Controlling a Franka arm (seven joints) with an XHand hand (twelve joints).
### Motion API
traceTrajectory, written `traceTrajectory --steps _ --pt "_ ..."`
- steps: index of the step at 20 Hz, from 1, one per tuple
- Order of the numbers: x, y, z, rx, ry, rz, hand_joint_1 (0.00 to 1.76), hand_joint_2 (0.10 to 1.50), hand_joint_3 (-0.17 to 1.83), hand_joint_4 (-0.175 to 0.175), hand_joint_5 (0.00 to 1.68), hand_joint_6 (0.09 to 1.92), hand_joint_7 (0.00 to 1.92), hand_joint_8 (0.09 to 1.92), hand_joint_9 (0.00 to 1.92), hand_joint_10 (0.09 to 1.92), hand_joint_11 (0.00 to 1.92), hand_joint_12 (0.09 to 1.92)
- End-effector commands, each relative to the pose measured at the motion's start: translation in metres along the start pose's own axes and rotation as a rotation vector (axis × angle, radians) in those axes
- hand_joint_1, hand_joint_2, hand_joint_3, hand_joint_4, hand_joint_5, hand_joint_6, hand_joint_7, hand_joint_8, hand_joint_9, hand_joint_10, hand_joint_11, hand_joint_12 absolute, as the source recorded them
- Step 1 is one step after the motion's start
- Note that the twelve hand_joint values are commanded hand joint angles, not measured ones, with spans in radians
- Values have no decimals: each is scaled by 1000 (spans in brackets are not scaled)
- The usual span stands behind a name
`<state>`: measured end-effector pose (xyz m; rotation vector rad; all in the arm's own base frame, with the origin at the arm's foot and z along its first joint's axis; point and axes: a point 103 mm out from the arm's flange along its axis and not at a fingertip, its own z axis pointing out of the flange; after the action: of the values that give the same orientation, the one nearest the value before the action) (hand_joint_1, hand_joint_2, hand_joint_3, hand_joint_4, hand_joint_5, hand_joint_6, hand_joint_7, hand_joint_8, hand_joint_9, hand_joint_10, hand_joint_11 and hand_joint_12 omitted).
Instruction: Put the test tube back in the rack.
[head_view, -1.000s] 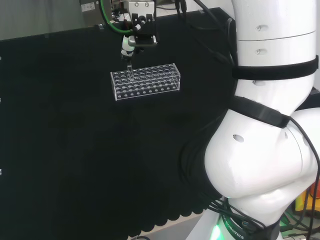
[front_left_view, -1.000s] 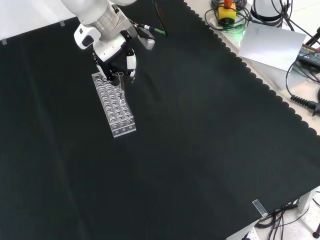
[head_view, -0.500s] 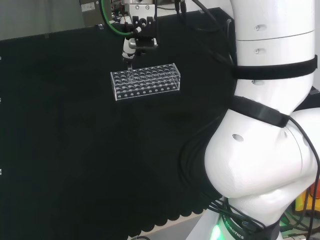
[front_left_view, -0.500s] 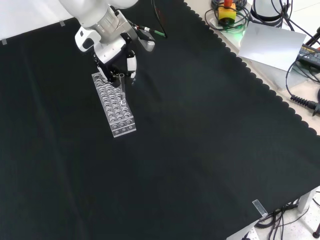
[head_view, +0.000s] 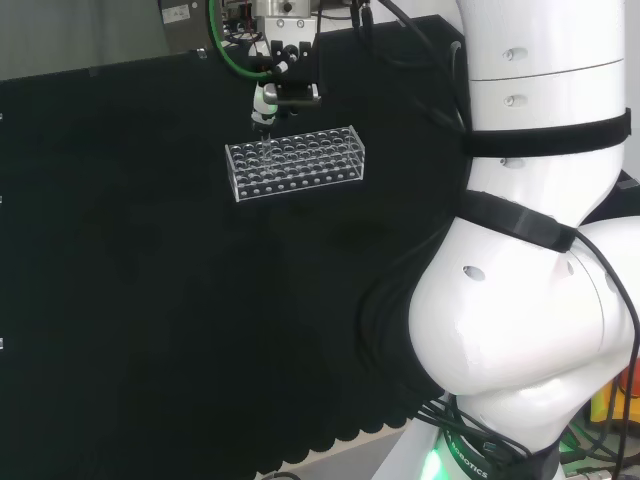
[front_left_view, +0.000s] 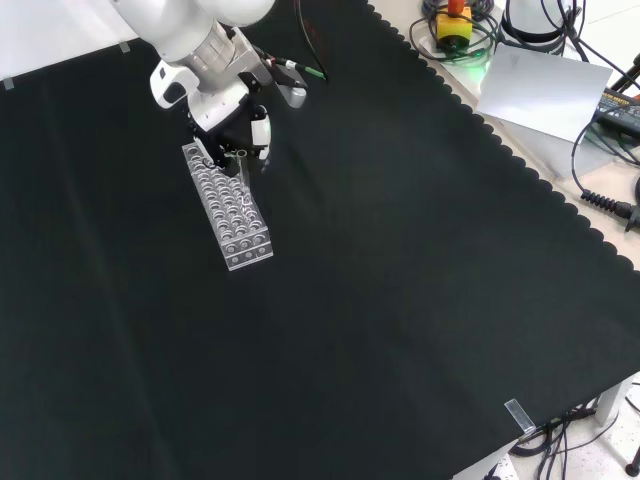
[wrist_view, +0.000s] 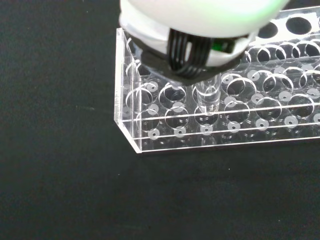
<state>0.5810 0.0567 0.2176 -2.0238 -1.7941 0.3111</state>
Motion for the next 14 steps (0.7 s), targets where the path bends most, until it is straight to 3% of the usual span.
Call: traceTrajectory --steps 1,6,14 --pt "-1 2 2 10 1 -3 1437 668 517 -175 1387 364 1839 249 1397 423 1252 915" --pt "-2 5 4 11 26 27 1437 668 517 -175 1387 365 1839 249 1397 423 1252 916" --pt "-2 5 7 24 23 18 1437 668 518 -175 1387 366 1839 249 1396 424 1252 916"
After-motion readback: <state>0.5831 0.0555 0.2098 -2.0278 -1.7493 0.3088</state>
